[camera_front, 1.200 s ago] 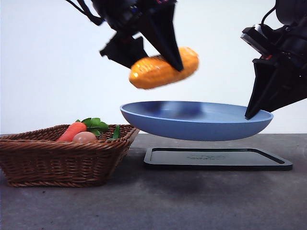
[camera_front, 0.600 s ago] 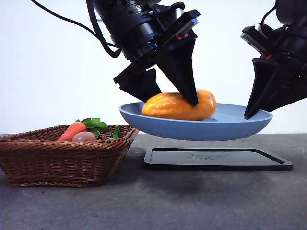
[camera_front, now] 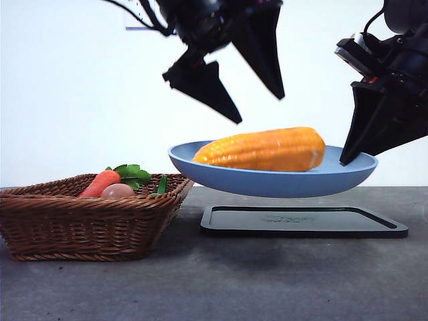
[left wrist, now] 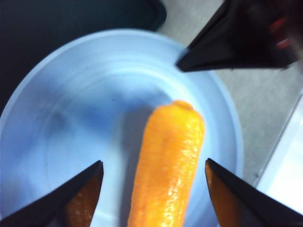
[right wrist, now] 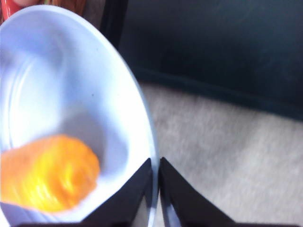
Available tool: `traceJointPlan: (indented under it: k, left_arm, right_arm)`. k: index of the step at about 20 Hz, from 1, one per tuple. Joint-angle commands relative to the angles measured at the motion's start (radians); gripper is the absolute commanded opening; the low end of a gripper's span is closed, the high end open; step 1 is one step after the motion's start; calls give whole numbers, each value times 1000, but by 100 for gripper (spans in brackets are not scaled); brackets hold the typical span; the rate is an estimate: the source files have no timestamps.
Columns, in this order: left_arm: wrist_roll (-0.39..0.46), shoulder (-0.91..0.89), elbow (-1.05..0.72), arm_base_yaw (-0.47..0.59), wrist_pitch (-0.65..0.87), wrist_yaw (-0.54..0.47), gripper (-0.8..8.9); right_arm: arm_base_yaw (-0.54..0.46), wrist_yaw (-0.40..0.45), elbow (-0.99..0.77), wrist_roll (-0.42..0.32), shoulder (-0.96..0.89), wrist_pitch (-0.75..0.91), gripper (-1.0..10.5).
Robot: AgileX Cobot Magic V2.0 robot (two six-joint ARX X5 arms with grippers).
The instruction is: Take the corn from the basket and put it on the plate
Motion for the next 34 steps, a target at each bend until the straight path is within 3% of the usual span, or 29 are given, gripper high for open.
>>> traceJointPlan:
  k: [1,8,13,22,30,34]
  left_arm:
    - [3,15,66,-9,-35,0,352]
    - [5,15,190,-9,-137,0,352]
    - [5,13,208,-9,-165,0,351]
    - [5,13,208,-10,-170,0,351]
    - [5,13,208,-9,-156,0,351]
    - [5,13,208,-9,-156,0,351]
  right_arm:
    - [-15,-5,22,3,18,18,3]
    - [-110,17,41,3,80,73,3]
    - [-175,16,164,3,214,83,3]
    - [-196,16,378,3,494,79,3]
    - [-196,21,383,2,541,106,4]
    - [-195,21,382,2,541,94,127]
